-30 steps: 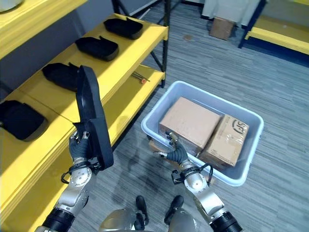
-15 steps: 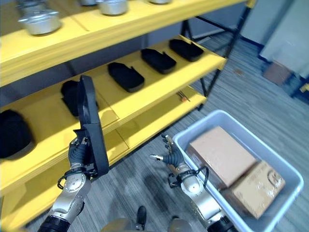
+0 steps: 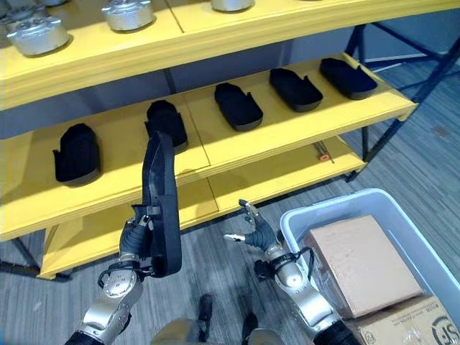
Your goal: Move parts from the plastic box to the shelf.
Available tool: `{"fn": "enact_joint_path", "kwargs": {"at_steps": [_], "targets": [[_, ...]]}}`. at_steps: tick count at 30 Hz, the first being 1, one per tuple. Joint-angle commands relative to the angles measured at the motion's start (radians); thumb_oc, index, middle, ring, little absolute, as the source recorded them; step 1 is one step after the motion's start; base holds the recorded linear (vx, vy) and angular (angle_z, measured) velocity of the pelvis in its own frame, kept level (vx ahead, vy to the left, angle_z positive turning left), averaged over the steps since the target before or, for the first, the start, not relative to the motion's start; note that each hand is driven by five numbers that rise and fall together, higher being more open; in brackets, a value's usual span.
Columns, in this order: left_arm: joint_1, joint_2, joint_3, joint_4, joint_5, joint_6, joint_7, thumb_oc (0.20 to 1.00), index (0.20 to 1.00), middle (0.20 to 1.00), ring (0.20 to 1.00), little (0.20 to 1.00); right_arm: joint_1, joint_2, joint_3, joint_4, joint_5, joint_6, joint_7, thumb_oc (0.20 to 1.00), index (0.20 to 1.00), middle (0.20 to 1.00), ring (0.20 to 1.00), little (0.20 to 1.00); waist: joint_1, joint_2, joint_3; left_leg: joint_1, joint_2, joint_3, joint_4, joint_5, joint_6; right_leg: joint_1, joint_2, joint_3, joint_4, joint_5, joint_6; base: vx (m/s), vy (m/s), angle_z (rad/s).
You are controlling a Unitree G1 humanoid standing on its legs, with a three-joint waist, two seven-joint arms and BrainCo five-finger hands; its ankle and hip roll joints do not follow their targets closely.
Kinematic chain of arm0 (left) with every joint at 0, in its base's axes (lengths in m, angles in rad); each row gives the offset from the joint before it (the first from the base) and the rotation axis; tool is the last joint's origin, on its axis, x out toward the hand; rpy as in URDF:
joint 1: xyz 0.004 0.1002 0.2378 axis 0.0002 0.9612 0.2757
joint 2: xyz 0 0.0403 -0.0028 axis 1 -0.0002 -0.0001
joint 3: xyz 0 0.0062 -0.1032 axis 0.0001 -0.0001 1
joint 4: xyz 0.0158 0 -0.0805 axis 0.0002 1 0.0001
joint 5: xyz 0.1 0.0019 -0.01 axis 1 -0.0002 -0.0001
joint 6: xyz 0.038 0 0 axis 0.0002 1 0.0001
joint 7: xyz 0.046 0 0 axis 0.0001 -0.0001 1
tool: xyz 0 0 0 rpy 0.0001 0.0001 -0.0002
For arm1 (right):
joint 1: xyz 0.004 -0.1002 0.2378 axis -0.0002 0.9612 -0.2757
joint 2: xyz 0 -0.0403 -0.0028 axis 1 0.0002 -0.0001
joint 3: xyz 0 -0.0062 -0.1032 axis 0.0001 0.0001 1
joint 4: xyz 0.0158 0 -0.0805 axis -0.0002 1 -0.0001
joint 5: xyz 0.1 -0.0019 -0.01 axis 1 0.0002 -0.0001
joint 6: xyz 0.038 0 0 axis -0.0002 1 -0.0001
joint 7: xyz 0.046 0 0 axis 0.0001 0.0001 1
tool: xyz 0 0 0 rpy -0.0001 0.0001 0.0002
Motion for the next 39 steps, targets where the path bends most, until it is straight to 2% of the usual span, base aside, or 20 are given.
{"fn": "enact_joint_path", "kwargs": {"at_steps": [1,3,4,5,6,8,10,11,14,17,19,26,29,30,31,33,34,37,39], "targets": [[-0.049,0.015,0.05,-0.044,-0.049,-0.07,-0.009,0.2,0.2,0.2,0.2,0.2,-0.01,0.035,-0.025,-0.067,-0.018,-0.038,0.007,1.0,1.0,1.0,1.0,1.0,-0.005,-0.066,0.006,-0.016,-0.063,0.01,0.117,-0.076,0.004,0.018,0.003,0.045,-0.088,0.13,0.065,-0.01,0.089,-0.09],[-0.034,0.013,0.062,-0.05,-0.075,-0.081,-0.008,0.2,0.2,0.2,0.2,0.2,0.002,0.026,-0.039,-0.068,-0.036,-0.049,0.004,1.0,1.0,1.0,1.0,1.0,-0.008,-0.073,0.01,-0.024,-0.016,0.024,0.132,-0.053,-0.01,0.024,-0.006,0.045,-0.085,0.127,0.062,-0.02,0.123,-0.17],[-0.026,0.008,0.075,-0.052,-0.091,-0.088,-0.005,0.2,0.2,0.2,0.2,0.2,0.005,0.01,-0.056,-0.067,-0.025,-0.053,-0.005,1.0,1.0,1.0,1.0,1.0,-0.013,-0.075,0.012,-0.025,0.052,0.03,0.126,-0.009,-0.028,0.025,-0.017,0.037,-0.078,0.115,0.056,-0.08,0.306,-0.26],[-0.027,0.007,0.086,-0.054,-0.103,-0.092,-0.006,0.2,0.2,0.2,0.2,0.2,-0.008,-0.004,-0.074,-0.052,-0.005,-0.063,-0.003,1.0,1.0,1.0,1.0,1.0,-0.019,-0.07,0.012,-0.025,0.137,0.031,0.11,0.068,-0.054,0.023,-0.032,0.018,-0.065,0.097,0.047,-0.1,0.416,0.0],[-0.034,0.008,0.09,-0.045,-0.105,-0.094,-0.007,0.2,0.2,0.2,0.2,0.2,-0.016,-0.011,-0.085,-0.052,-0.011,-0.066,0.001,1.0,1.0,1.0,1.0,1.0,-0.028,-0.064,0.012,-0.014,0.168,0.048,0.099,0.083,-0.063,0.02,-0.044,-0.005,-0.052,0.084,0.045,-0.1,0.5,0.25],[-0.05,0.015,0.093,-0.024,-0.107,-0.092,-0.011,0.2,0.2,0.2,0.2,0.2,-0.013,-0.027,-0.107,-0.061,0.0,-0.064,0.01,1.0,1.0,1.0,1.0,1.0,-0.044,-0.048,0.009,0.015,0.185,0.084,0.068,0.082,-0.072,0.016,-0.06,-0.04,-0.026,0.062,0.043,-0.04,0.431,0.53],[-0.06,0.017,0.093,0.0,-0.097,-0.086,-0.02,0.2,0.2,0.2,0.2,0.2,0.011,-0.04,-0.133,-0.077,0.009,-0.045,0.02,1.0,1.0,1.0,1.0,1.0,-0.058,-0.032,0.006,0.05,0.168,0.102,0.038,0.076,-0.081,0.034,-0.074,-0.052,-0.019,0.057,0.047,0.02,0.569,0.48],[-0.054,0.019,0.091,-0.001,-0.105,-0.079,-0.033,0.2,0.2,0.2,0.2,0.2,0.033,-0.045,-0.155,-0.086,0.01,-0.052,0.029,1.0,1.0,1.0,1.0,1.0,-0.058,-0.029,0.002,0.071,0.139,0.097,0.015,0.053,-0.077,0.049,-0.087,-0.044,-0.034,0.071,0.06,0.02,0.603,0.76],[-0.036,0.017,0.107,-0.014,-0.122,-0.079,-0.033,0.2,0.2,0.2,0.2,0.2,0.05,-0.044,-0.175,-0.109,-0.017,-0.051,0.047,1.0,1.0,1.0,1.0,1.0,-0.048,-0.034,-0.001,0.098,0.082,0.086,-0.008,-0.012,-0.057,0.065,-0.107,-0.036,-0.064,0.097,0.082,0.02,0.387,0.51],[-0.016,0.027,0.126,-0.049,-0.114,-0.074,-0.034,0.2,0.2,0.2,0.2,0.2,0.062,-0.035,-0.185,-0.122,-0.009,-0.03,0.051,1.0,1.0,1.0,1.0,1.0,-0.034,-0.041,0.0,0.104,0.054,0.078,-0.015,-0.033,-0.041,0.069,-0.114,-0.033,-0.079,0.112,0.099,-0.01,0.263,0.41],[-0.011,0.049,0.158,-0.075,-0.072,-0.062,-0.027,0.2,0.2,0.2,0.2,0.2,0.055,-0.009,-0.187,-0.12,-0.005,-0.042,0.053,1.0,1.0,1.0,1.0,1.0,-0.004,-0.063,0.014,0.101,0.021,0.084,-0.015,-0.061,-0.011,0.059,-0.137,-0.044,-0.092,0.143,0.136,-0.1,0.336,0.22],[-0.031,0.069,0.209,-0.068,-0.026,-0.044,-0.066,0.2,0.2,0.2,0.2,0.2,0.012,0.021,-0.188,-0.105,-0.034,-0.048,0.069,1.0,1.0,1.0,1.0,1.0,0.037,-0.083,0.02,0.099,-0.028,0.106,0.011,-0.101,0.037,0.062,-0.2,-0.072,-0.099,0.184,0.186,-0.06,0.243,0.09],[-0.035,0.071,0.215,-0.061,-0.024,-0.037,-0.082,0.2,0.2,0.2,0.2,0.2,-0.002,0.026,-0.179,-0.1,-0.061,-0.047,0.074,1.0,1.0,1.0,1.0,1.0,0.047,-0.085,0.015,0.103,-0.036,0.112,0.01,-0.105,0.045,0.063,-0.214,-0.088,-0.097,0.195,0.195,-0.04,0.197,0.02],[-0.039,0.07,0.218,-0.054,-0.027,-0.028,-0.09,0.2,0.2,0.2,0.2,0.2,-0.013,0.03,-0.167,-0.1,-0.074,-0.032,0.067,1.0,1.0,1.0,1.0,1.0,0.062,-0.086,0.009,0.11,-0.042,0.132,0.003,-0.11,0.049,0.059,-0.231,-0.136,-0.087,0.211,0.2,-0.02,0.34,-0.13],[-0.025,0.068,0.228,-0.066,-0.047,-0.013,-0.104,0.2,0.2,0.2,0.2,0.2,-0.023,0.035,-0.156,-0.1,-0.083,-0.02,0.057,1.0,1.0,1.0,1.0,1.0,0.087,-0.083,0.005,0.135,-0.043,0.168,-0.013,-0.128,0.041,0.051,-0.25,-0.226,-0.069,0.233,0.219,-0.02,0.343,-0.33],[-0.007,0.064,0.237,-0.083,-0.049,-0.002,-0.101,0.2,0.2,0.2,0.2,0.2,-0.028,0.04,-0.151,-0.099,-0.083,-0.012,0.057,1.0,1.0,1.0,1.0,1.0,0.104,-0.08,0.005,0.15,-0.043,0.196,-0.032,-0.13,0.041,0.047,-0.264,-0.277,-0.053,0.252,0.23,-0.01,0.215,-0.52],[0.003,0.061,0.241,-0.089,-0.05,0.009,-0.1,0.2,0.2,0.2,0.2,0.2,-0.031,0.04,-0.148,-0.102,-0.076,-0.006,0.06,1.0,1.0,1.0,1.0,1.0,0.109,-0.077,0.005,0.155,-0.045,0.199,-0.049,-0.125,0.045,0.039,-0.256,-0.291,-0.032,0.245,0.228,-0.02,0.184,-0.77],[0.016,0.061,0.238,-0.09,-0.057,0.018,-0.104,0.2,0.2,0.2,0.2,0.2,-0.011,0.03,-0.151,-0.122,-0.068,0.004,0.058,1.0,1.0,1.0,1.0,1.0,0.091,-0.078,0.003,0.164,-0.055,0.158,-0.098,-0.101,0.05,0.023,-0.155,-0.241,-0.013,0.17,0.197,0.04,0.106,-0.69],[0.036,0.056,0.234,-0.101,-0.052,0.014,-0.11,0.2,0.2,0.2,0.2,0.2,0.011,0.02,-0.156,-0.139,-0.07,0.006,0.071,1.0,1.0,1.0,1.0,1.0,0.085,-0.086,-0.003,0.173,-0.063,0.151,-0.128,-0.086,0.043,0.037,-0.097,-0.229,-0.043,0.146,0.173,0.09,0.045,0.05]]}}
